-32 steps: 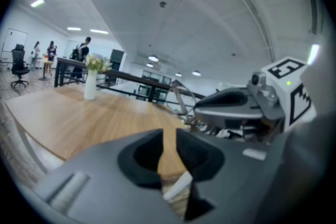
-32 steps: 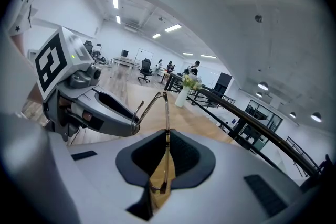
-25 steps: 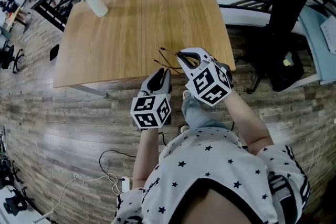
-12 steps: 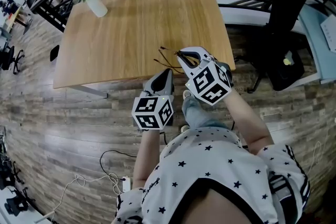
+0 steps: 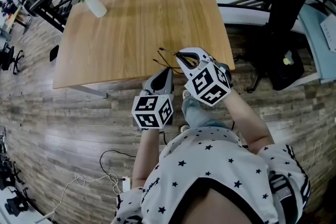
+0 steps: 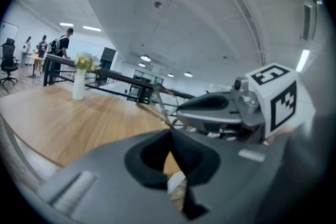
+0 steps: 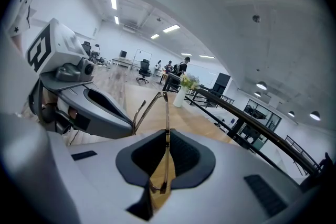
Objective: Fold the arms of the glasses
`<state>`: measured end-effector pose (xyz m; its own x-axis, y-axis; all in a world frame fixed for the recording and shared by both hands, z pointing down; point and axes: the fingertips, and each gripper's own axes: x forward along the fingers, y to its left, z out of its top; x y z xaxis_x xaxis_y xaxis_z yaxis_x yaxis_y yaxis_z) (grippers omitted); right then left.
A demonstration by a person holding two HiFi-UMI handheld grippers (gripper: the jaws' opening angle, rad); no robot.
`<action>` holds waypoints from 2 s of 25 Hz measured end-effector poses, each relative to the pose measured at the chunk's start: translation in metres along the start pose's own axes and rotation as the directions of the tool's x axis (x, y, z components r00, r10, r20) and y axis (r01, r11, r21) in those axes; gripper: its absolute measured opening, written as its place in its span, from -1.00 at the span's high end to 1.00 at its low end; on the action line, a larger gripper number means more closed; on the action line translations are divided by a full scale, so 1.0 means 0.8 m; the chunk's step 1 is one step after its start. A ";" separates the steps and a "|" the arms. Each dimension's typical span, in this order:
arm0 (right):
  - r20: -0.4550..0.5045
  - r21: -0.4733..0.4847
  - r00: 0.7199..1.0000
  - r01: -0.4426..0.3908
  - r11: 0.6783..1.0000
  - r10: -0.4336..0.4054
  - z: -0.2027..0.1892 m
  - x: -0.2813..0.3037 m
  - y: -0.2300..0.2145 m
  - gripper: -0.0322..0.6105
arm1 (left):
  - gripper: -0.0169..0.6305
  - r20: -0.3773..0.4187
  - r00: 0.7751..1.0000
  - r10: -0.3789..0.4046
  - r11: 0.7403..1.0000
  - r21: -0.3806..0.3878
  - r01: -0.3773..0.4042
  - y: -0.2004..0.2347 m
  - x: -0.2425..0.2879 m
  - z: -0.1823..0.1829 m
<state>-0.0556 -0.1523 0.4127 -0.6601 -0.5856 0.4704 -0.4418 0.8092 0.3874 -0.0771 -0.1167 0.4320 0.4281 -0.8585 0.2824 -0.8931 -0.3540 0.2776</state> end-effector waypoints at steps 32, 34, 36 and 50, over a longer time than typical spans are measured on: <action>-0.088 0.014 0.995 -0.050 0.999 0.051 -0.039 0.067 -0.013 0.84 | 0.92 -0.063 0.998 0.006 0.999 -0.040 -0.008 0.037 0.055 -0.011; -0.111 0.015 0.993 -0.049 0.999 0.050 -0.052 0.080 -0.021 0.84 | 0.92 -0.074 0.997 0.009 0.999 -0.051 -0.013 0.046 0.064 -0.014; -0.134 0.018 0.990 -0.050 0.999 0.052 -0.065 0.093 -0.031 0.84 | 0.92 -0.081 0.997 0.013 0.998 -0.066 -0.018 0.054 0.073 -0.015; -0.284 -0.046 0.956 -0.084 0.995 0.068 -0.148 0.186 -0.106 0.84 | 0.92 -0.079 0.996 0.043 0.990 -0.133 -0.053 0.113 0.140 0.013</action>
<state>-0.0442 -0.3136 0.5437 -0.4886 -0.5186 0.7016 -0.3563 0.8527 0.3821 -0.1112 -0.2490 0.4792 0.3991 -0.8407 0.3659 -0.8883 -0.2556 0.3817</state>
